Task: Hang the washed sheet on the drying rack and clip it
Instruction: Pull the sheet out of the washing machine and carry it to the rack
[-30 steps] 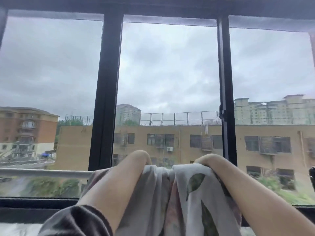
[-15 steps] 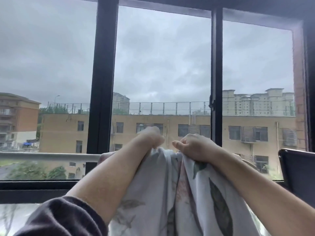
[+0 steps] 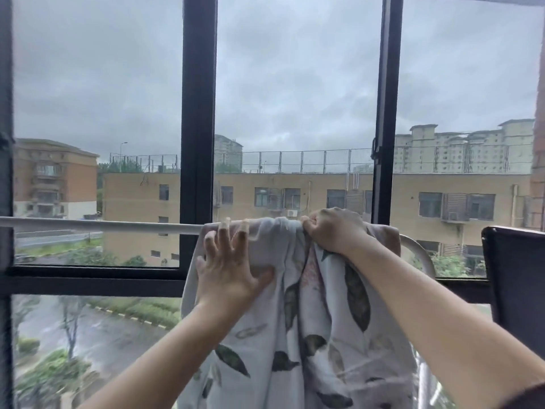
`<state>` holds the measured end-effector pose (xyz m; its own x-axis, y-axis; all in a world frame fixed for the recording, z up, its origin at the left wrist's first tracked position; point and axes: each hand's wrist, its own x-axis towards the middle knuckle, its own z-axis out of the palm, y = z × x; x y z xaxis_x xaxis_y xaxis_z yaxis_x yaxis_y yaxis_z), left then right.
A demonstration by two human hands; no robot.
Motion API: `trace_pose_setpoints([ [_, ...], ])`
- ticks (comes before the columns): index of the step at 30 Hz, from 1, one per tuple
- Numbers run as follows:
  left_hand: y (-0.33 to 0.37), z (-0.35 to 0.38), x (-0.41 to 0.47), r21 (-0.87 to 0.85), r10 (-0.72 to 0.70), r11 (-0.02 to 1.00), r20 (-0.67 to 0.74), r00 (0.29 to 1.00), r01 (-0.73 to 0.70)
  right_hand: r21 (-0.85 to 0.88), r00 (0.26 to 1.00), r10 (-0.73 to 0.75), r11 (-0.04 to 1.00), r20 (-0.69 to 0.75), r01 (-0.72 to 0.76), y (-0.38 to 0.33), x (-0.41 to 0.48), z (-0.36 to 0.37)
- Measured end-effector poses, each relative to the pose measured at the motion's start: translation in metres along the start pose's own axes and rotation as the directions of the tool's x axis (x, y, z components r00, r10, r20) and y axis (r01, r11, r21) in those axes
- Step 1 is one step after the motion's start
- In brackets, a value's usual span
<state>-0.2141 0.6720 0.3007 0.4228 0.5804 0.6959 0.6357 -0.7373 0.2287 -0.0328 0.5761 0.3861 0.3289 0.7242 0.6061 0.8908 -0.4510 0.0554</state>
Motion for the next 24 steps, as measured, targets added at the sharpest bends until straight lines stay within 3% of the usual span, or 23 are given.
trace_pose_setpoints([
  [2,0.006,0.002,-0.006,-0.162,-0.01,0.987,-0.068,0.998,-0.001,-0.009,0.999,0.04,0.999,-0.025,-0.041,-0.003,-0.001,0.002],
  [4,0.008,-0.006,0.005,-0.233,0.071,0.965,-0.208,0.976,-0.12,0.002,0.996,0.084,0.997,-0.033,-0.083,-0.006,-0.004,0.003],
  [7,0.008,-0.045,0.066,-0.145,0.187,0.959,-0.325,0.927,-0.244,0.019,0.989,0.141,0.99,-0.046,-0.141,-0.008,-0.005,0.003],
  [10,0.012,-0.066,0.123,-0.081,0.181,0.973,-0.31,0.933,-0.216,0.012,0.987,0.145,0.989,-0.075,-0.144,-0.013,-0.005,0.007],
  [12,0.012,-0.049,0.139,-0.068,0.112,0.99,-0.151,0.982,-0.123,0.016,0.982,0.161,0.987,-0.095,-0.16,-0.017,-0.003,0.011],
  [13,0.01,-0.037,0.141,-0.09,0.061,0.994,0.017,0.998,-0.06,0.012,0.98,0.168,0.986,-0.107,-0.167,-0.018,-0.002,0.013],
  [14,0.007,-0.027,0.142,-0.135,0.012,0.991,0.237,0.971,0.021,0.001,0.979,0.171,0.985,-0.113,-0.172,-0.019,-0.001,0.015],
  [16,0.003,-0.025,0.139,-0.249,-0.007,0.945,0.633,0.774,0.213,-0.018,0.977,0.178,0.983,-0.116,-0.181,-0.018,-0.001,0.019],
  [17,0.003,-0.025,0.141,-0.28,0.026,0.931,0.692,0.721,0.236,-0.027,0.975,0.18,0.982,-0.132,-0.185,-0.017,-0.001,0.02],
  [18,0.002,-0.025,0.142,-0.285,0.036,0.934,0.678,0.734,0.217,-0.028,0.973,0.179,0.982,-0.148,-0.185,-0.016,-0.002,0.02],
  [19,0.003,-0.024,0.14,-0.266,0.034,0.95,0.605,0.796,0.161,-0.022,0.97,0.184,0.982,-0.158,-0.19,-0.015,-0.003,0.019],
  [21,0.003,-0.017,0.131,-0.175,0.063,0.985,0.359,0.931,0.001,-0.017,0.963,0.19,0.98,-0.189,-0.197,-0.014,-0.009,0.02],
  [24,-0.002,0.002,0.1,-0.094,0.184,0.979,-0.004,0.983,-0.183,-0.021,0.96,0.19,0.98,-0.204,-0.198,-0.017,-0.022,0.026],
])
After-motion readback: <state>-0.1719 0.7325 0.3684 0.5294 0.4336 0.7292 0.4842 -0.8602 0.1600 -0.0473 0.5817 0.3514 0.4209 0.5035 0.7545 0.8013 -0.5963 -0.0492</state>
